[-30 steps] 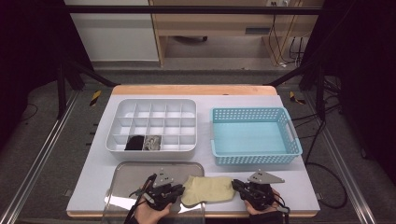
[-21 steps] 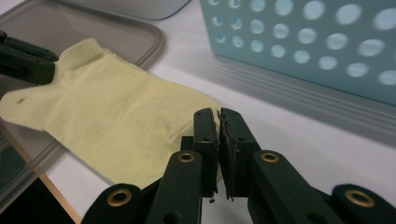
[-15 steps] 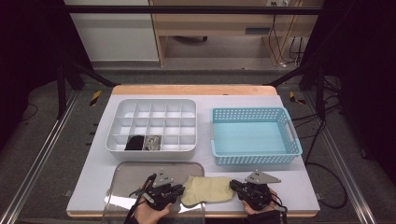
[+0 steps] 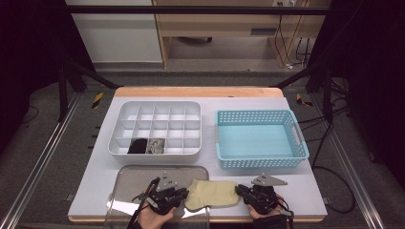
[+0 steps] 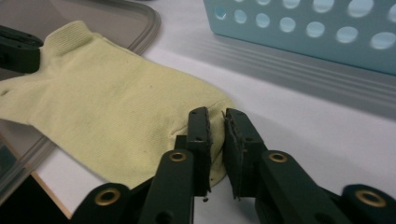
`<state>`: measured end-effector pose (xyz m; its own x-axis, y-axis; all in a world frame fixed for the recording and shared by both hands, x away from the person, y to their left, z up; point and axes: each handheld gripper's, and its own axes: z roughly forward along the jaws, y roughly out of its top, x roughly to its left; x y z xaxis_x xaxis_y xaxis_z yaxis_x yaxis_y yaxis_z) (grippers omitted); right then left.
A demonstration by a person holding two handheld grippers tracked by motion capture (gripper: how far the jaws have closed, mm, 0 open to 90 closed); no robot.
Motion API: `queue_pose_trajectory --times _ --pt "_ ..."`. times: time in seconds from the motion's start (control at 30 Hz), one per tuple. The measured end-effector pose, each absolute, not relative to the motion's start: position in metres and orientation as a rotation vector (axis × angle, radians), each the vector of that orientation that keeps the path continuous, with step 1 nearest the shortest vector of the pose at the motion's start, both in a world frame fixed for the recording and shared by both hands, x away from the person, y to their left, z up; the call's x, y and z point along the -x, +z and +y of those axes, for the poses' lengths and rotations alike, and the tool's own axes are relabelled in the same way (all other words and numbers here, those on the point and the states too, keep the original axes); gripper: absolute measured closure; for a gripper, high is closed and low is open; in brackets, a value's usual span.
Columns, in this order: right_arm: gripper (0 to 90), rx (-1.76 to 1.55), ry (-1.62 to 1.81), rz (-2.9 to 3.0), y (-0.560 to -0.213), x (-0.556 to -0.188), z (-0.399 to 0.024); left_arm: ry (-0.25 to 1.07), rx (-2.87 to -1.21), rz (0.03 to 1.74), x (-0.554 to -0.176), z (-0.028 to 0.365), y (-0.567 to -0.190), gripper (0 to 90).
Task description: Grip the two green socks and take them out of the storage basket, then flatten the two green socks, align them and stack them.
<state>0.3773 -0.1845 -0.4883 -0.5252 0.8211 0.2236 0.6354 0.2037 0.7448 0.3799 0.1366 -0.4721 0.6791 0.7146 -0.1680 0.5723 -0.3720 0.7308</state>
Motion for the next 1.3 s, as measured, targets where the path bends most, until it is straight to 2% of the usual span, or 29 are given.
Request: queue_pose_trajectory --times 0.33,0.7,0.77,1.07,1.3 --pt "82.9 -1.338 1.163 2.214 -0.486 -0.381 -0.191 0.279 -2.093 0.966 -0.392 0.123 -0.473 82.2" --pt "69.8 -1.298 1.262 2.111 -0.474 -0.374 -0.204 0.329 -2.021 0.903 -0.385 0.128 -0.454 73.3" --pt "69.2 -1.297 1.267 2.111 -0.473 -0.374 -0.205 0.331 -2.019 0.894 -0.384 0.128 -0.452 74.0" --pt "64.5 -1.297 1.276 2.103 -0.472 -0.370 -0.211 0.298 -2.029 0.839 -0.384 0.108 -0.437 87.5" --pt "61.6 -1.290 1.280 2.116 -0.473 -0.367 -0.211 0.279 -2.065 0.811 -0.387 0.084 -0.436 89.3"
